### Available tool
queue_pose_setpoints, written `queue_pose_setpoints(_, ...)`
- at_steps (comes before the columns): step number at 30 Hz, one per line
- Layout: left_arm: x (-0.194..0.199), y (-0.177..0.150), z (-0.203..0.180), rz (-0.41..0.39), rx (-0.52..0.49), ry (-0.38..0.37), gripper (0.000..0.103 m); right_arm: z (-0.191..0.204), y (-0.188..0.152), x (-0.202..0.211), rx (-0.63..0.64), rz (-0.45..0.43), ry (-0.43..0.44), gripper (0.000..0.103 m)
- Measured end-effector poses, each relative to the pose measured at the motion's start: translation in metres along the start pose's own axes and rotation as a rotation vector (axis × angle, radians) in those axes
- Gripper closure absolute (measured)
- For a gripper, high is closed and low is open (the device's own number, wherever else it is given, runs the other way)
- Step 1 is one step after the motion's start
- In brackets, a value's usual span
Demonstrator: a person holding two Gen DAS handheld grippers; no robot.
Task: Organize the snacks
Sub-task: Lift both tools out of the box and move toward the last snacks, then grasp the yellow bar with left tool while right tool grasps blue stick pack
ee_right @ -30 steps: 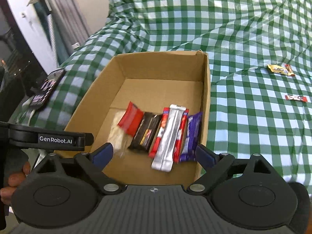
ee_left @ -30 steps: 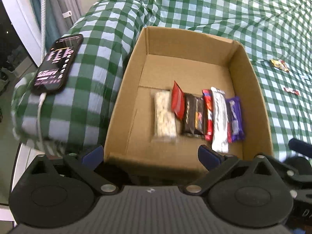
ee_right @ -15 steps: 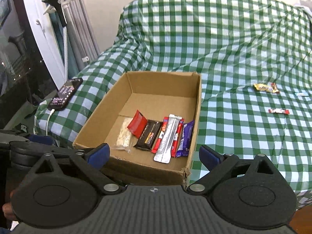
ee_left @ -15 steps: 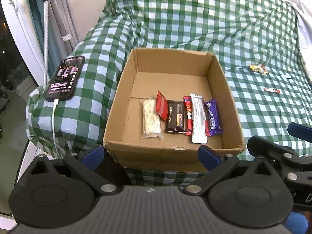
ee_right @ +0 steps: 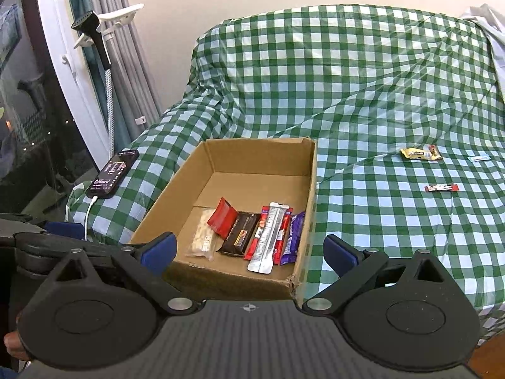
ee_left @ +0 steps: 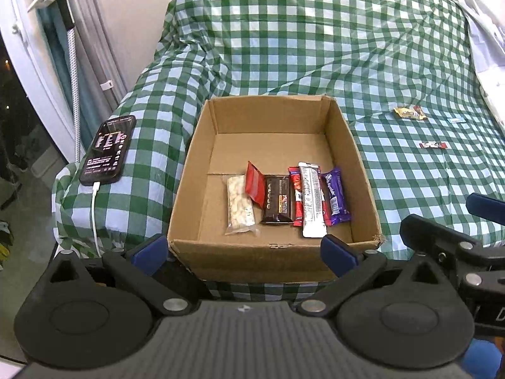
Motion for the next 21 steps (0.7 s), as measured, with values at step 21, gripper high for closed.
queue_pose_setpoints(21, -0.069, 0.120, -0.108, 0.040, -0.197, -0.127, 0.000, -0.153, 0.038, -0.015, -0.268, -0.069, -0.176, 0.003)
Point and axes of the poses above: each gripper's, at about its wrist camera, not at the fingertips, and x roughly against the way its jaws point, z to its left, y to its top, the point moved 4 cm from there along -x, roughly the way its jaws point, and after that the axes turned 14 degrees about -x, right-handed, at the moved point
